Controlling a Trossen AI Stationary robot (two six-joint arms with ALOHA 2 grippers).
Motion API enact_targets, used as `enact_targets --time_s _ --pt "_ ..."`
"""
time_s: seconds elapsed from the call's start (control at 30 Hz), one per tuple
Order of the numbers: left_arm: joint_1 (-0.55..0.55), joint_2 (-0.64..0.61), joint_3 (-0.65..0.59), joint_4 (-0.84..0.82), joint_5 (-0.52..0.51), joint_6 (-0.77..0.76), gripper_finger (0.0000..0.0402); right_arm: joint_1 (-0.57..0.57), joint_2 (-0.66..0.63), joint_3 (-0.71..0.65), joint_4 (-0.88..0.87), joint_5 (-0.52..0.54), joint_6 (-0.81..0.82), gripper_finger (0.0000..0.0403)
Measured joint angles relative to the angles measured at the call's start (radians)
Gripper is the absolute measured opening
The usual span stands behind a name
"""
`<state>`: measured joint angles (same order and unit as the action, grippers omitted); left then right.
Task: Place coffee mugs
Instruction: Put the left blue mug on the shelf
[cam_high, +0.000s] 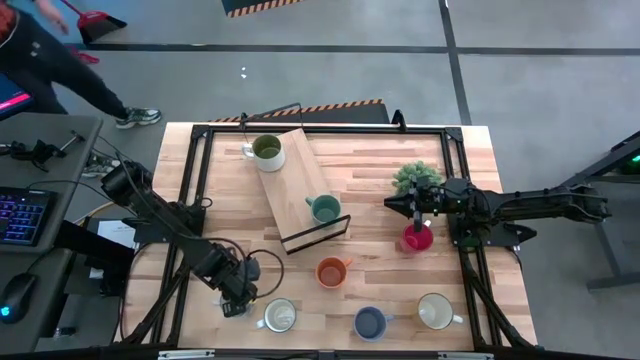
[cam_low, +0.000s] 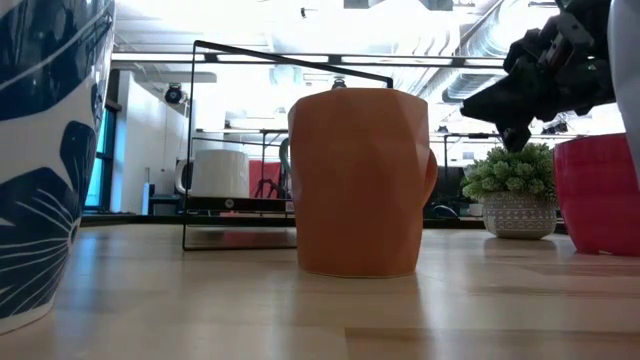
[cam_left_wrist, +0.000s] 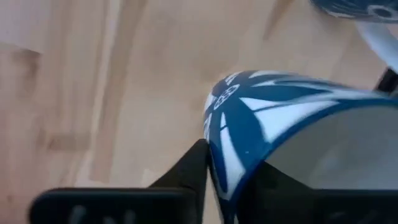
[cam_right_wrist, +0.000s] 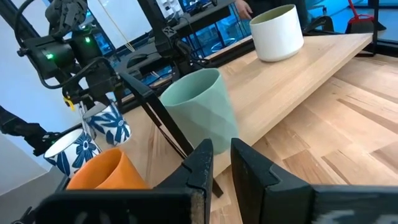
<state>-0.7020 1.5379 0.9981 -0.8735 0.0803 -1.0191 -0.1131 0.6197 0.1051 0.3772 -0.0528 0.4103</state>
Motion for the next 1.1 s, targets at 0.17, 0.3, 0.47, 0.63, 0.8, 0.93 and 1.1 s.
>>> enact_targets --time_s 0.17,0.3,0.47,0.63,0.8,0.93,1.1 --pt "0.032 -0.002 -0.002 -0.052 -0.039 0.029 0.0013 0.000 0.000 0.000 -0.007 0.000 0.000 0.0039" --pt "0.085 -0.013 -0.002 -0.116 -0.046 0.093 0.0011 0.000 0.000 0.000 -0.009 0.000 0.000 0.0039" --pt "0.177 -0.080 0.045 -0.355 -0.030 0.199 0.0011 0.000 0.000 0.000 -0.010 0.001 -0.005 0.0039" --pt "0.298 -0.203 0.131 -0.507 -0.091 0.273 0.0011 0.000 0.000 0.000 -0.018 0.010 -0.011 0.0039" --pt "0.475 -0.291 0.192 -0.552 -0.147 0.313 0.0011 0.000 0.000 0.000 -0.016 0.051 -0.006 0.0039" --pt "0.673 -0.293 0.224 -0.536 -0.196 0.357 0.0011 0.000 0.000 0.000 -0.011 0.077 0.025 0.0039" --pt "0.881 -0.226 0.244 -0.460 -0.196 0.503 0.0011 0.000 0.000 0.000 -0.007 0.105 0.043 0.0039"
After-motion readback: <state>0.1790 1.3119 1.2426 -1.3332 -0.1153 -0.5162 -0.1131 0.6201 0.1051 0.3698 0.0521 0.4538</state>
